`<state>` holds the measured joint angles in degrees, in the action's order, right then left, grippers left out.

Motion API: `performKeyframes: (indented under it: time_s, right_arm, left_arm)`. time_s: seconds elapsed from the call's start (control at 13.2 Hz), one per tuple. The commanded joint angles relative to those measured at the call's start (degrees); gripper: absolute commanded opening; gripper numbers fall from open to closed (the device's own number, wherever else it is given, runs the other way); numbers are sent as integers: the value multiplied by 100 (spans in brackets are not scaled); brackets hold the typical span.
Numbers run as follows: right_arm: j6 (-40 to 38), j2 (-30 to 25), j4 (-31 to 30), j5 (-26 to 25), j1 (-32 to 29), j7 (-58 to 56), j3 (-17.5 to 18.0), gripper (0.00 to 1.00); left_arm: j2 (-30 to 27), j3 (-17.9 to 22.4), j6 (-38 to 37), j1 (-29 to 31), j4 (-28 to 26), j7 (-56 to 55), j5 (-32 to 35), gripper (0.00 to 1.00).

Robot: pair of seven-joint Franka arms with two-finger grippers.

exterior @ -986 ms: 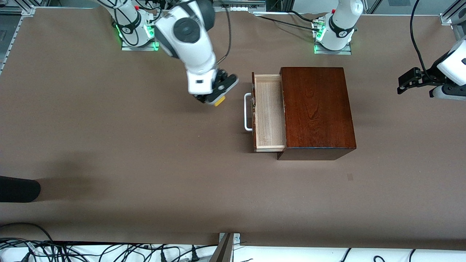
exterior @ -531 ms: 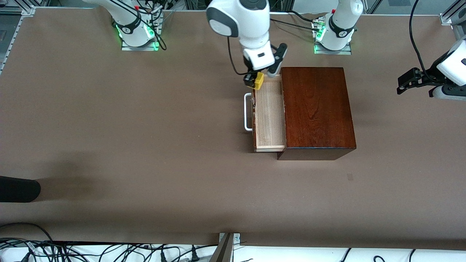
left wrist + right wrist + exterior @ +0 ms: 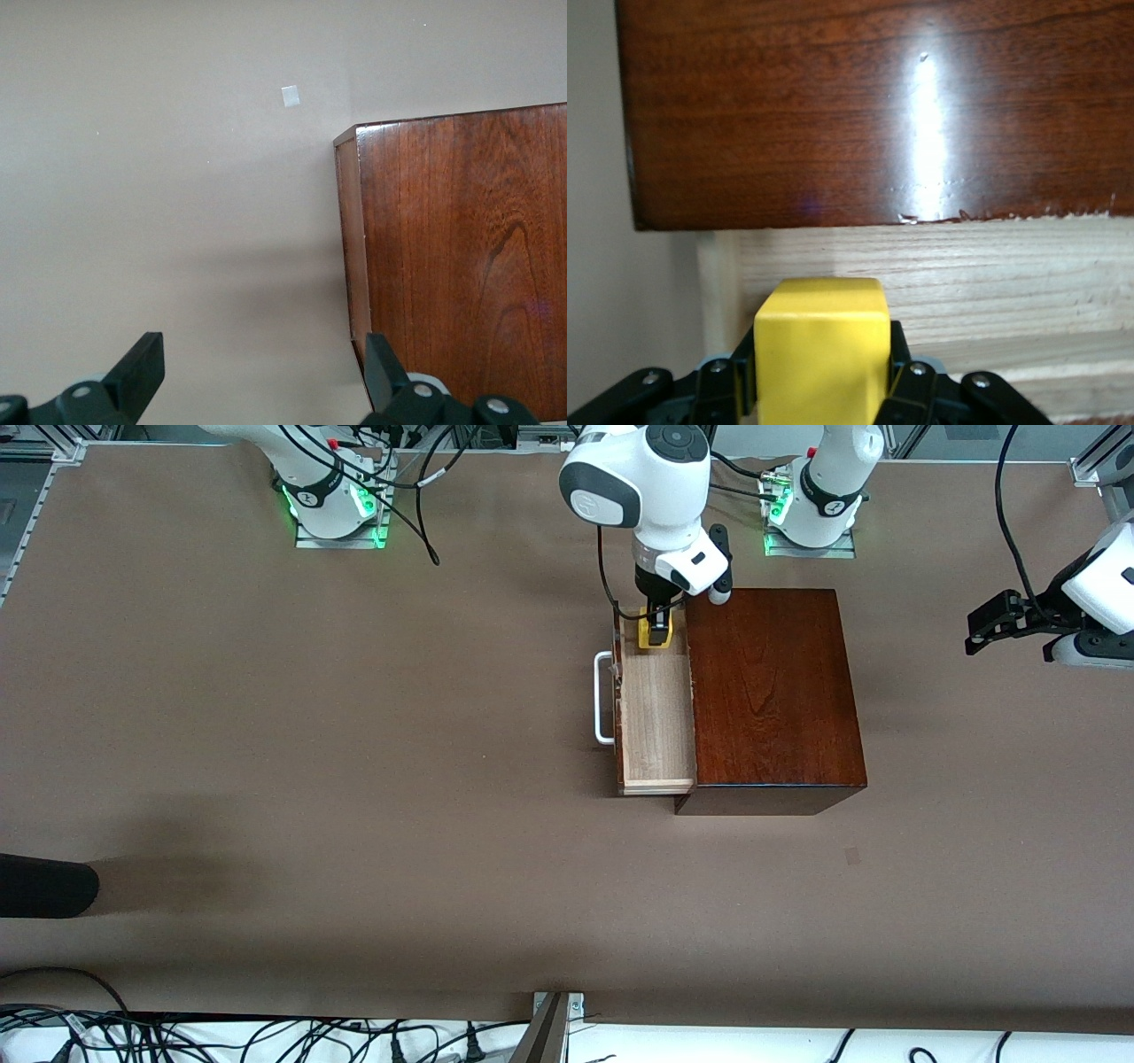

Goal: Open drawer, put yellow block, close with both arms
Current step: 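Carry the yellow cube with the right gripper over the open drawer, then lower the cube into the drawer and open the right gripper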

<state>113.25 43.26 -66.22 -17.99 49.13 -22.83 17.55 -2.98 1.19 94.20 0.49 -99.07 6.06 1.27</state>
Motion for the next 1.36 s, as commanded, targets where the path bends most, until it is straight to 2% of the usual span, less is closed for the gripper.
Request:
performKeyframes:
  time_s: [0.0, 0.15, 0.3, 0.91, 1.29]
  right_arm:
    - [-277, 138, 285, -91, 44, -475, -75, 5]
    - [-198, 217, 285, -91, -26, -722, -93, 5]
    - [-128, 297, 294, -91, -52, -740, -102, 5]
    - [232, 516, 294, -91, -175, -784, -146, 5]
    - [365, 604, 294, -82, -202, -820, -173, 6]
  left_arm:
    - [-36, 13, -77, -40, 37, -35, -31, 100]
    - [-45, 4, -129, -83, 28, -44, -31, 100]
    - [-36, -171, -138, -93, 37, -96, -22, 100]
    - [-53, -233, -357, -110, 81, -123, -22, 100]
    - [-71, -584, -463, -101, 116, -202, 135, 100]
